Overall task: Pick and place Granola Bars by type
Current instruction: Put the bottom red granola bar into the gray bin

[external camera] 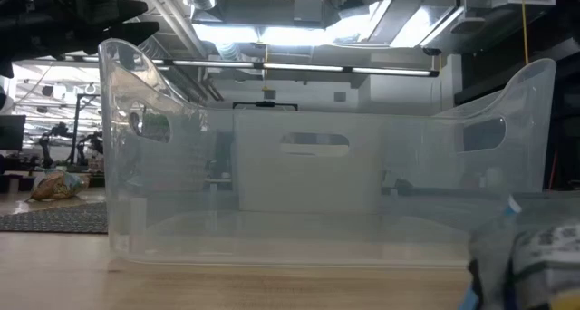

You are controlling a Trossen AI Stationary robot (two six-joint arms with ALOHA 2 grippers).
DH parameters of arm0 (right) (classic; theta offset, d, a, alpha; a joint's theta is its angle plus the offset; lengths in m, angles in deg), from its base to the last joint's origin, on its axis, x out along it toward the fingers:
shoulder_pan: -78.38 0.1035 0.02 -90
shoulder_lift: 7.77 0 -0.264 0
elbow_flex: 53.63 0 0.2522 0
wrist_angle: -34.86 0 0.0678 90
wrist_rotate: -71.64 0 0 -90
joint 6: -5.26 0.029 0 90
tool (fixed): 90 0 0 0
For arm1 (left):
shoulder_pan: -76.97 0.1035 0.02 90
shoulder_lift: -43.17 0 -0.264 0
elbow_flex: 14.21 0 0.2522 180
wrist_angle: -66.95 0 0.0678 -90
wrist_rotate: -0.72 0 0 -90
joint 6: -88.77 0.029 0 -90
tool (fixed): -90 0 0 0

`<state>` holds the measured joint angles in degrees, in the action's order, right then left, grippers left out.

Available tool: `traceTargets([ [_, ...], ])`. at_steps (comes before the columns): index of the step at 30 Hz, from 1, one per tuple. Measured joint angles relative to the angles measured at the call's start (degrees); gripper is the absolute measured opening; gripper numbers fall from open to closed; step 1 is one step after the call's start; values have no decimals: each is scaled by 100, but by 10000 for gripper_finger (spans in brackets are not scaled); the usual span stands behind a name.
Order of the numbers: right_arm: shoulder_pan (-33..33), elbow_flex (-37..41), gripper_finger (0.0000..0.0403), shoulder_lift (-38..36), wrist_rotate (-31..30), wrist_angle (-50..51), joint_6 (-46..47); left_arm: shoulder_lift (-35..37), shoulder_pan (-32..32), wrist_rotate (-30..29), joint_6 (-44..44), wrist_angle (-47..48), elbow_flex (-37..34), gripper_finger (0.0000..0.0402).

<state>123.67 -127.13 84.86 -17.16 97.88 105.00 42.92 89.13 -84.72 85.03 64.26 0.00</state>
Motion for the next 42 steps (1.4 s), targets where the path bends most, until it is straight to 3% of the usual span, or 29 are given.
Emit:
traceTargets([
  [8,-805,0,35,-836,-421,792,-913,1,-1,0,0,0,1,217],
  [16,-2168,-4,41,-1567,-769,893,-2474,0,-2,0,1,0,1,218],
  [25,-3920,-135,27,-1831,-776,650,-4808,0,-2,0,2,0,0,219],
  [30,-4858,-461,39,-1816,-766,491,-6299,0,0,0,1,0,0,217],
  [37,-6176,-983,27,-1816,-90,-72,-8546,1,-2,0,1,0,2,218],
  [42,-6986,-1261,33,-1804,378,-341,-9581,2,-2,0,2,0,0,217],
])
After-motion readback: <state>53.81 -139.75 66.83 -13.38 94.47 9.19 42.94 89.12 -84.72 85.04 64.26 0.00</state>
